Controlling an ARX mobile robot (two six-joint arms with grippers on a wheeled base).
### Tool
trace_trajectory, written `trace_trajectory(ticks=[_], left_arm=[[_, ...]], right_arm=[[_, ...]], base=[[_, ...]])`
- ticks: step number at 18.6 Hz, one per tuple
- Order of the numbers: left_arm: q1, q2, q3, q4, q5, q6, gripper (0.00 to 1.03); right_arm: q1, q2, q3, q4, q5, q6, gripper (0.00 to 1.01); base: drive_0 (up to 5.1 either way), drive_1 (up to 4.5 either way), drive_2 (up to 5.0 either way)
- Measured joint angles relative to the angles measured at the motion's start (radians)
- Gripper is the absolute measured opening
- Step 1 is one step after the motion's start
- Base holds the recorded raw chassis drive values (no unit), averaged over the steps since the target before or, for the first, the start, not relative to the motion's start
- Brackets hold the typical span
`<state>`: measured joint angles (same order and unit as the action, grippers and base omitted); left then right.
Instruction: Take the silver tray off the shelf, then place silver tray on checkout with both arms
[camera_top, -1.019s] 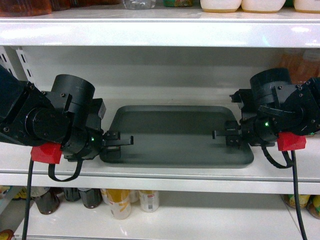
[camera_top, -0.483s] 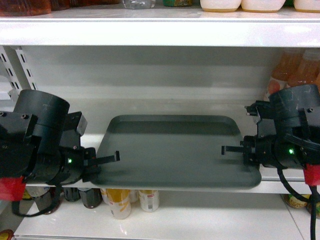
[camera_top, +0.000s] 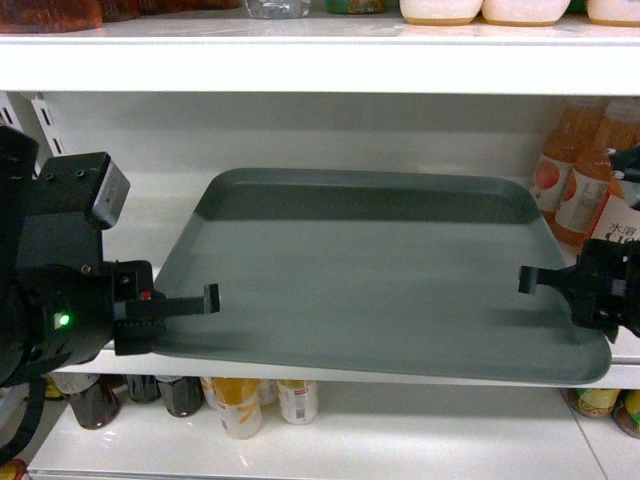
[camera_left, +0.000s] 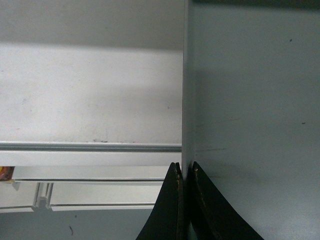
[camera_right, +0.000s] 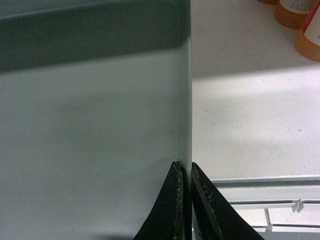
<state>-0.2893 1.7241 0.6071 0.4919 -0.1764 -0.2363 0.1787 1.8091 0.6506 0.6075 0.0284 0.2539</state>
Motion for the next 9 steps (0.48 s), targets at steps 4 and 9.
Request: trace_trajectory(ticks=[4,9], left_arm=[[-0.025,-0.148,-0.127,0.021,-0.06,0.039,0.02],[-0.024,-0.146,-0.127,0.021,-0.06,0.043,0.02]], right_arm=[[0.024,-0.097,-0.137,0.05,-0.006,-0.003,0.03],[0.024,-0.097,-0.136,0.049,-0.006,-0.003,0.03]], base=[[0.0,0.0,0.0],[0.0,-0.87,0.9]])
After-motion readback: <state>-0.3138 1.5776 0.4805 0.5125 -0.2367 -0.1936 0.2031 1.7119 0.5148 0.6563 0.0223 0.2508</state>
